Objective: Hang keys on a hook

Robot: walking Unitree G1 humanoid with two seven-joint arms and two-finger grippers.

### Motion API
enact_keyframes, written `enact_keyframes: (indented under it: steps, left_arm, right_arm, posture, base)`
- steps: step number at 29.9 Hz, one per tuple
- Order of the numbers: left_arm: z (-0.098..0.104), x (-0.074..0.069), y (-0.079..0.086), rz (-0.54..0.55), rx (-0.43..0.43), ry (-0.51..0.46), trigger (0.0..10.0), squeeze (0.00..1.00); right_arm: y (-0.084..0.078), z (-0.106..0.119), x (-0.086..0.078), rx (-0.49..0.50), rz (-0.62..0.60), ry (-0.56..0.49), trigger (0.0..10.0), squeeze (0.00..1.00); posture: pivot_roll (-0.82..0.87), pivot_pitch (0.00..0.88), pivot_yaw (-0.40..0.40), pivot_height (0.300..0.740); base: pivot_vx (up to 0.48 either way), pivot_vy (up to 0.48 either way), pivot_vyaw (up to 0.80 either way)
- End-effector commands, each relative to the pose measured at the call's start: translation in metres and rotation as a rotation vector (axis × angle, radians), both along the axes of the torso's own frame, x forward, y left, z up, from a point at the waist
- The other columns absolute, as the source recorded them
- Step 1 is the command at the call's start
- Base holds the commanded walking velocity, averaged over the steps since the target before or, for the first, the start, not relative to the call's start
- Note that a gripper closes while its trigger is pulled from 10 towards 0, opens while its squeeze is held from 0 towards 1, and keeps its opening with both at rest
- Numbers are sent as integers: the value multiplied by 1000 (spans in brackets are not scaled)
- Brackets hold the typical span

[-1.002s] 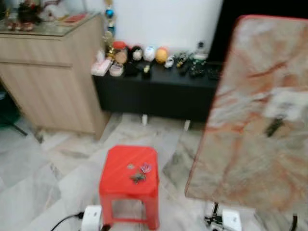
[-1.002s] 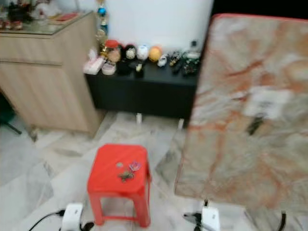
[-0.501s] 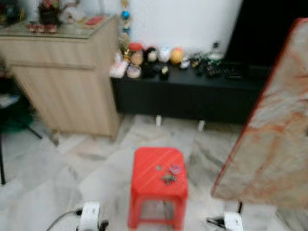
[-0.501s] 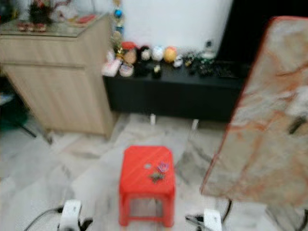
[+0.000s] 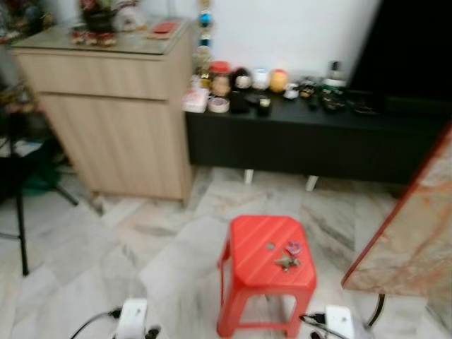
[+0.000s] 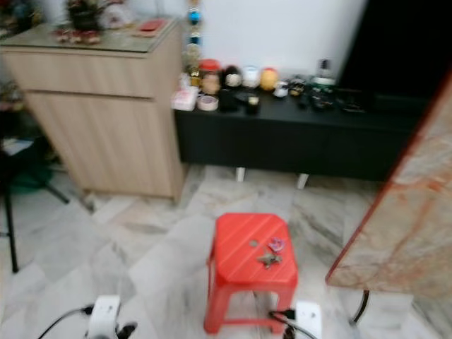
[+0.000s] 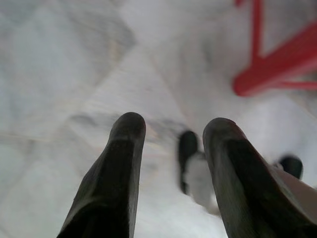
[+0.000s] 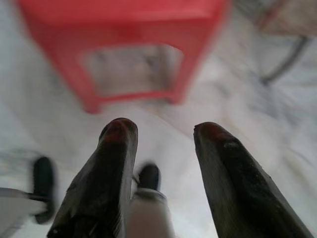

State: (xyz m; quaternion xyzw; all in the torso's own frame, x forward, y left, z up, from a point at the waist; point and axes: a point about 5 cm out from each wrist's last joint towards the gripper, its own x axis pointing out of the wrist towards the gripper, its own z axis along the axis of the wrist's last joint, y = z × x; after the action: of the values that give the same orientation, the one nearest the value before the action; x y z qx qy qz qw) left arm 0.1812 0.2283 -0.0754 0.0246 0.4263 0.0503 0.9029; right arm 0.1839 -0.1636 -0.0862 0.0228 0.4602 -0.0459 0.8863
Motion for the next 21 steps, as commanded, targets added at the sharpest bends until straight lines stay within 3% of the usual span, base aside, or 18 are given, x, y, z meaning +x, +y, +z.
enact_keyframes:
  steps: [1, 21]
  left_arm:
    - [0, 4, -11, -21, -15, -15, 10000, 0]
    - [1, 6, -11, -10, -25, -29, 10000, 0]
  right_arm:
    - [-15, 1, 0, -24, -37, -11, 10000, 0]
    - [-24, 5, 5, -20, -64, -52, 10000, 0]
  posture:
    - [110, 0, -49, 740]
    - [103, 0, -49, 740]
  base:
    - [0, 0, 0]
    - [0, 0, 0]
